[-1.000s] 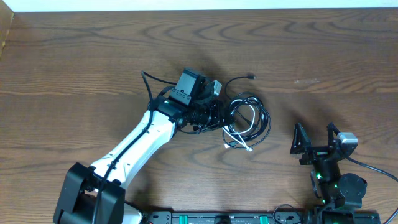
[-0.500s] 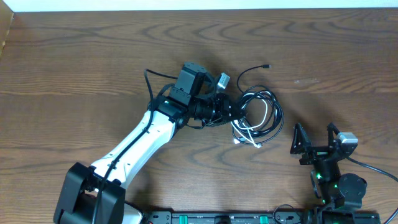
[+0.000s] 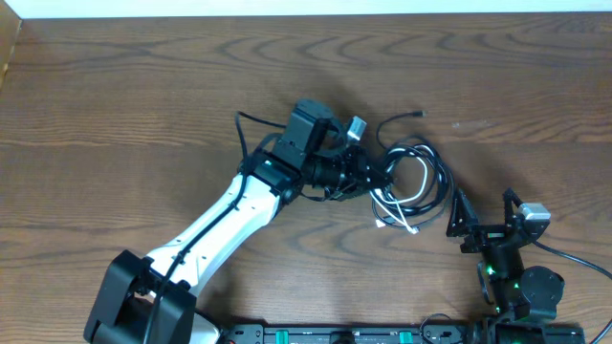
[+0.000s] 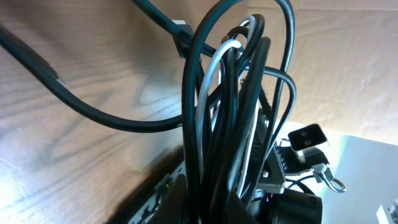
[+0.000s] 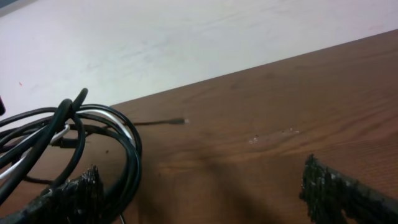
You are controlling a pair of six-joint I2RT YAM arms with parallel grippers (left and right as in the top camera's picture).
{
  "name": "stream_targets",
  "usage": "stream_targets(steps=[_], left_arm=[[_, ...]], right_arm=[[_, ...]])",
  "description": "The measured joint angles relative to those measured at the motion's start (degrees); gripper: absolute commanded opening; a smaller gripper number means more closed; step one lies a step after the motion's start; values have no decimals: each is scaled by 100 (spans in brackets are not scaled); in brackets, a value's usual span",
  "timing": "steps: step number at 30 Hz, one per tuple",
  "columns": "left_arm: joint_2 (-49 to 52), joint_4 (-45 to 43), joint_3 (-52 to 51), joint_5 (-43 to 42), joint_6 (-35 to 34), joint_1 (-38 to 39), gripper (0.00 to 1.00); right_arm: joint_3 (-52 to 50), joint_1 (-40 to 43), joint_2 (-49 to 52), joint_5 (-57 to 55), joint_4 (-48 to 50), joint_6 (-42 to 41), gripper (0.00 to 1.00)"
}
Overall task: Untangle cables
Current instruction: 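Lift the grasped cable bundle upward with the left gripper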
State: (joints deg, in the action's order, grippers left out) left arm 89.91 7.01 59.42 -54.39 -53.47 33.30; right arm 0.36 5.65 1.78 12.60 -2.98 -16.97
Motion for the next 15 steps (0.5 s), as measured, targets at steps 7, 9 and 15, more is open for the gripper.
stream_targets(steps=[7,9,15], left_arm=[[-2,0,0,-42,-76,42,8],[0,2,0,-39,-79,42,8],[0,2,0,-42,24,39,8]], right_arm=[[0,0,0,116,7,-452,99],[0,0,0,450,35,-1084,99],[0,0,0,1926,66,-2734,99]])
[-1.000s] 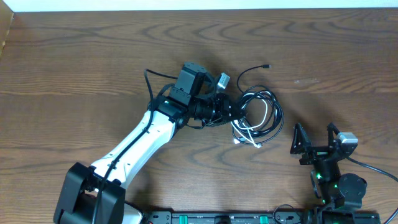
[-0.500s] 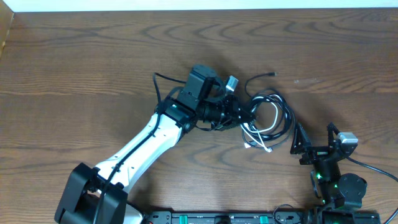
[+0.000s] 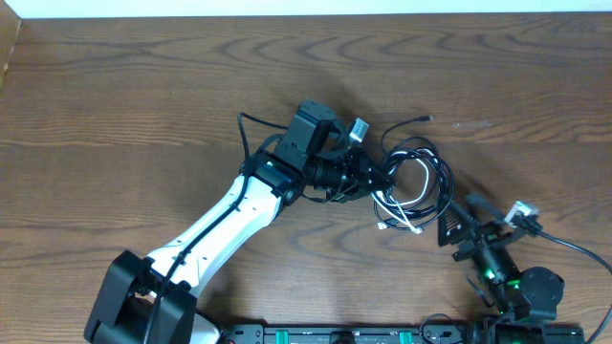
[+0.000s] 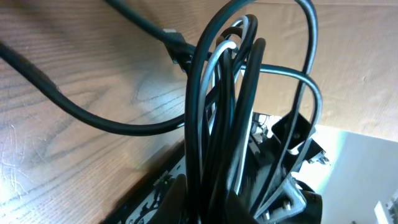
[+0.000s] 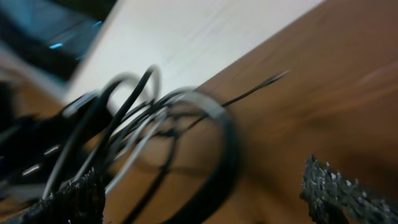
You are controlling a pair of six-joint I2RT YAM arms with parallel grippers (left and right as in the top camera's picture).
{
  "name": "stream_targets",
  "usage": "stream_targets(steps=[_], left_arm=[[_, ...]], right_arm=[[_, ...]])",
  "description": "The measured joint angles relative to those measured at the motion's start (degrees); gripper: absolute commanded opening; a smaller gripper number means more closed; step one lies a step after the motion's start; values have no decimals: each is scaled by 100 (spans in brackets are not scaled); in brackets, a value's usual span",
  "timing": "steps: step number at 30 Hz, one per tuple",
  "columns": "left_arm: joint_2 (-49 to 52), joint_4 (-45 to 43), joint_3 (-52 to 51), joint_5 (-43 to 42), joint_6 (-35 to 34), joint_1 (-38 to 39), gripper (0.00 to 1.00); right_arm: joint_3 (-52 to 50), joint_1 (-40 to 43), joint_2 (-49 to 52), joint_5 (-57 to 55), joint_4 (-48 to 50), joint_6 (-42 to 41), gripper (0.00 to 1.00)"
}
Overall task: Untangle cables
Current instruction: 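Lift the grasped cable bundle upward with the left gripper, then raise the right gripper and move it toward the held cables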
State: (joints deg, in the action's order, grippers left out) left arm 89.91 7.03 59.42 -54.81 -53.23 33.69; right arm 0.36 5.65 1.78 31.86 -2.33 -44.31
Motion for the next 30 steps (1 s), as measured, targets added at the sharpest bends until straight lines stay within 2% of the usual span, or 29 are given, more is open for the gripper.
stream_targets(steps=[5,10,14,19,25,30], left_arm=[[0,0,0,-17,280,-72,8],[0,0,0,-35,540,-407,8],[0,0,0,-44,597,-765,8],[-2,0,0,-83,678,-1108,8],[-2,0,0,-94,719,-1228,8],[0,0,0,-120,822,-1226,8]], right_arm=[[0,0,0,1377,-42,-577,99],[0,0,0,2131,-48,-763,99],[0,0,0,2194,-109,-831,99],[0,0,0,1945,-129,-1377,99],[0,0,0,1755,-118,-2175,99],[0,0,0,1729,-76,-2428,99]])
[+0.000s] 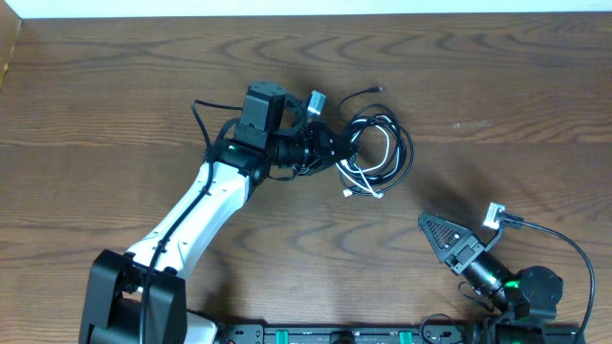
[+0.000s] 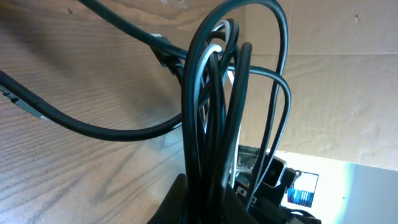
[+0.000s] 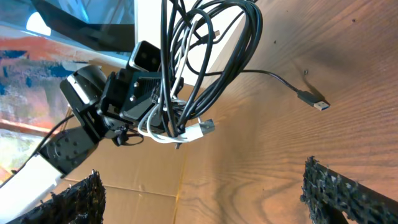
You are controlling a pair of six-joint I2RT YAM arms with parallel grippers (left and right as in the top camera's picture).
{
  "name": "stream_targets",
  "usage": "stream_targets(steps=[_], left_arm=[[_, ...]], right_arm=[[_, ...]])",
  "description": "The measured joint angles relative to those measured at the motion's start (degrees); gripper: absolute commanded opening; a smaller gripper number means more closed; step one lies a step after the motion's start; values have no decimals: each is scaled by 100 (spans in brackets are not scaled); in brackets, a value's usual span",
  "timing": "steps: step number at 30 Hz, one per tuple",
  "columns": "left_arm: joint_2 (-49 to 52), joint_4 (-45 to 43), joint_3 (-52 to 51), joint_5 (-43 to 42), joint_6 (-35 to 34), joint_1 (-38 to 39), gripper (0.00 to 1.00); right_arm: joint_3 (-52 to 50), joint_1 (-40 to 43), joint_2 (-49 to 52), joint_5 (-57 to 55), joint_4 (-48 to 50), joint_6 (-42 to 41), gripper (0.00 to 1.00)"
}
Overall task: Untangle cables
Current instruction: 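Raise the right gripper and move it toward the held cables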
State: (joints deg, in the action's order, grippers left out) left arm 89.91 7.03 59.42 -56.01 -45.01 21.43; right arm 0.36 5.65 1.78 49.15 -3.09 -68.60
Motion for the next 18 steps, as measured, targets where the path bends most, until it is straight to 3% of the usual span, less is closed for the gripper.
stream_targets(steps=[10,18], left_arm=[[0,52,0,-48,11,-2,8],[0,55,0,-48,11,0,8]], right_arm=[[0,0,0,26,470,-85,99],[2,0,286,-57,483,420,99]])
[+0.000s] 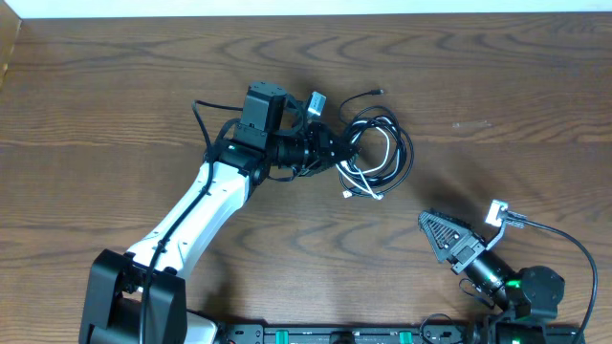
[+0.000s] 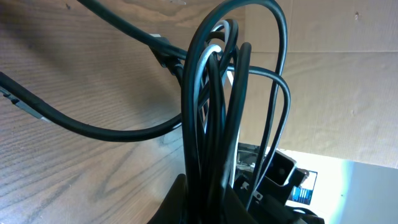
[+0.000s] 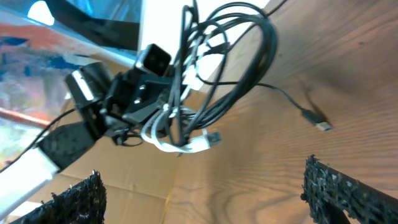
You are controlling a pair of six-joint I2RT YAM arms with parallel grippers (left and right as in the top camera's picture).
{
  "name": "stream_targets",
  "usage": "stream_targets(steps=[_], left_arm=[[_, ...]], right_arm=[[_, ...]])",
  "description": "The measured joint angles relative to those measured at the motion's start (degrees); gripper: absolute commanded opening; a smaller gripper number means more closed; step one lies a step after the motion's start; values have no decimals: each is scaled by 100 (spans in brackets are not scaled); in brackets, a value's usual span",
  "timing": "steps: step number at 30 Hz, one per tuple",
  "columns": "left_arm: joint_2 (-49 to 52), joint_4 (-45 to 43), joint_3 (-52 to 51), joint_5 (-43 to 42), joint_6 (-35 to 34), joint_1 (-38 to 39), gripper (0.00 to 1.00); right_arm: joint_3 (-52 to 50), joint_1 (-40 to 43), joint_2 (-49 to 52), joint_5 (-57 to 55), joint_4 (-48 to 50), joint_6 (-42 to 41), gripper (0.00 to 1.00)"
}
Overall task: Untangle cables
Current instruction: 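Raise the right gripper and move it toward the held cables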
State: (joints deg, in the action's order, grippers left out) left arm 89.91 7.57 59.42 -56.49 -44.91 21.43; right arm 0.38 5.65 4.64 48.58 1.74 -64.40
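Observation:
A tangle of black and white cables (image 1: 381,153) lies in loops at the table's middle. My left gripper (image 1: 337,151) is shut on the tangle's left side. In the left wrist view the cable loops (image 2: 214,118) rise straight out of the left gripper (image 2: 208,198), with one black cable (image 2: 93,127) curving off to the left. My right gripper (image 1: 448,237) sits low near the front right, apart from the tangle. In the right wrist view the right gripper (image 3: 208,199) is open and holds nothing. That view shows the bundle (image 3: 211,74) ahead and a loose plug end (image 3: 322,126).
The wooden table (image 1: 516,105) carries nothing else. A thin black cable end (image 1: 380,91) sticks out behind the tangle. A white plug (image 1: 375,195) hangs at its front. The arm bases (image 1: 344,334) stand along the front edge.
The right wrist view has shifted a little, so the right gripper moved slightly. The left gripper and the bundle stay where they were.
First my left gripper held the tangle right of centre, with the open right gripper close beside its right edge. Then the right gripper stood tilted next to it. Later the left gripper held the bundle further back and left, and the right gripper lay near the front edge, as now.

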Motion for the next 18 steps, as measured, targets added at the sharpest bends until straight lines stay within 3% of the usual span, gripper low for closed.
stream_targets(steps=[5,11,18], left_arm=[[-2,7,0,-2,0,0,8],[0,-4,0,-7,-4,0,8],[0,0,0,2,-245,0,8]], right_arm=[[243,0,813,-219,-63,479,97],[1482,0,2186,-315,-1069,1182,94],[1932,0,3174,223,-1296,1213,99]])
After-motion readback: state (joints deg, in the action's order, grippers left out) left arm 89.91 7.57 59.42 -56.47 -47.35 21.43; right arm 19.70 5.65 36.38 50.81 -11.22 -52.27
